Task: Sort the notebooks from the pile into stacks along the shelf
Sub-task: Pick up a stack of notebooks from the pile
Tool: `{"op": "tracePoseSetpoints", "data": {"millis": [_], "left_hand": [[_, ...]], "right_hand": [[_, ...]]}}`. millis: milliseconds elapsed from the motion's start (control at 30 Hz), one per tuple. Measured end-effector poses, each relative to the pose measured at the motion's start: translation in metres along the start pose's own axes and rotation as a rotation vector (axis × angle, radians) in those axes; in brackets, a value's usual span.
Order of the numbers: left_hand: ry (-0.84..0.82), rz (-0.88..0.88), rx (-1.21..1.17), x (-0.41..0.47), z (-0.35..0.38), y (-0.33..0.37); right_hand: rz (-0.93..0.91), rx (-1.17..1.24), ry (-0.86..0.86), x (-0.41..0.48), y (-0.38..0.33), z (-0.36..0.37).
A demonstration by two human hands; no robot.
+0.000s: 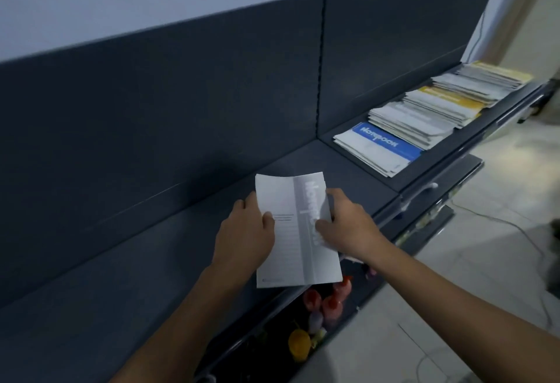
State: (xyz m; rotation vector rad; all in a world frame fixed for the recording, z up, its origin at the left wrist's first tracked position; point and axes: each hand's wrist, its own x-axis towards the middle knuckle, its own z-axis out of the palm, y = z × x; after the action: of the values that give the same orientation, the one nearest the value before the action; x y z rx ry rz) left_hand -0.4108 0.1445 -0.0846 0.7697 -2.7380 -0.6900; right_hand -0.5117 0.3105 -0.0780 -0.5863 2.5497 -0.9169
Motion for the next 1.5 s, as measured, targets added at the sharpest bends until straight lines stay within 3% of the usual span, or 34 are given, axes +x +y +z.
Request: {"op": "tracePoseSetpoints", "data": {"millis": [433,1033,1200,1500], "left_hand": [[-0.045,0.054,0.049,0.072,0.081,0.163],[-0.128,0.212,0.033,0.221,0.193,0.303],[-0.144,0.239,0.033,0.249,0.215,0.336],[-0.099,0.138,0.043,0.278,0.262,0.415]], "right_hand": [[0.115,0.069,0.109,0.048,0.114,-0.125],[0.267,0.08,0.262,0.162,0.226,-0.246],[0.26,0.088,0.281,0.187,0.251,-0.274],[0.128,0.09,0.183,0.232,0.319,-0.348]]}}
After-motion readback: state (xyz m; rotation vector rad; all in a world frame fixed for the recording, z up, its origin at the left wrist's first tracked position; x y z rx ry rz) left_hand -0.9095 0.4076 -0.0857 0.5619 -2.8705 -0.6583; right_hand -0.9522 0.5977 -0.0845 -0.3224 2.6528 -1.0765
